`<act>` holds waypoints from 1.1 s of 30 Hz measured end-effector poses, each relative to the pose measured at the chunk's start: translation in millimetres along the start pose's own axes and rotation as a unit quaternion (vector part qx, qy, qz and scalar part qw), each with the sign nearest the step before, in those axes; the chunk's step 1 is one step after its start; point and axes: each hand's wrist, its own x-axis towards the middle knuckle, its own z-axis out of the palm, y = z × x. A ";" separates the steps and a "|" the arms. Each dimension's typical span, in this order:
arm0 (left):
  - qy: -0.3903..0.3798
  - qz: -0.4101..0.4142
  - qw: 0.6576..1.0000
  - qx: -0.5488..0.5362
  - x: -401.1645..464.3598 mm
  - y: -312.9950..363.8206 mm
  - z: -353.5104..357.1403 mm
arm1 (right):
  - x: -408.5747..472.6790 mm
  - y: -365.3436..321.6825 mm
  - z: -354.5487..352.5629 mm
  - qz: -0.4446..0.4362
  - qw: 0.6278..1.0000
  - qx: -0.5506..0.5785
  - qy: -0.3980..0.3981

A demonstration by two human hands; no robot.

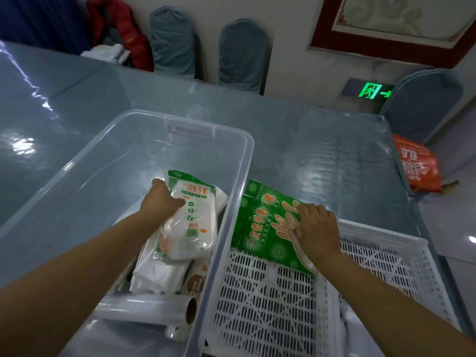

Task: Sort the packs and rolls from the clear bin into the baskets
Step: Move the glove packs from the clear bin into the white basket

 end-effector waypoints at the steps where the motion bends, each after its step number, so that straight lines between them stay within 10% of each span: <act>1: -0.025 -0.001 0.999 -0.026 -1.0 2.9 -2.3 | -0.1 -1.5 -3.3 0.003 1.000 0.011 0.017; 4: -0.060 0.043 0.996 -0.044 -11.2 17.9 -16.7 | 2.4 -6.5 -16.6 0.016 0.996 0.062 0.061; 8: 0.106 0.211 0.972 0.003 -31.4 60.1 -55.5 | 11.9 -17.1 -46.8 0.016 0.982 0.130 0.133; 17: 0.018 0.261 0.810 -0.525 -102.2 143.5 -97.1 | 31.2 -44.5 -132.7 -0.064 0.907 0.282 0.307; 33: -0.128 0.073 0.872 -0.467 -144.7 167.5 46.0 | -65.8 -1.9 -105.1 -0.092 0.927 0.193 0.308</act>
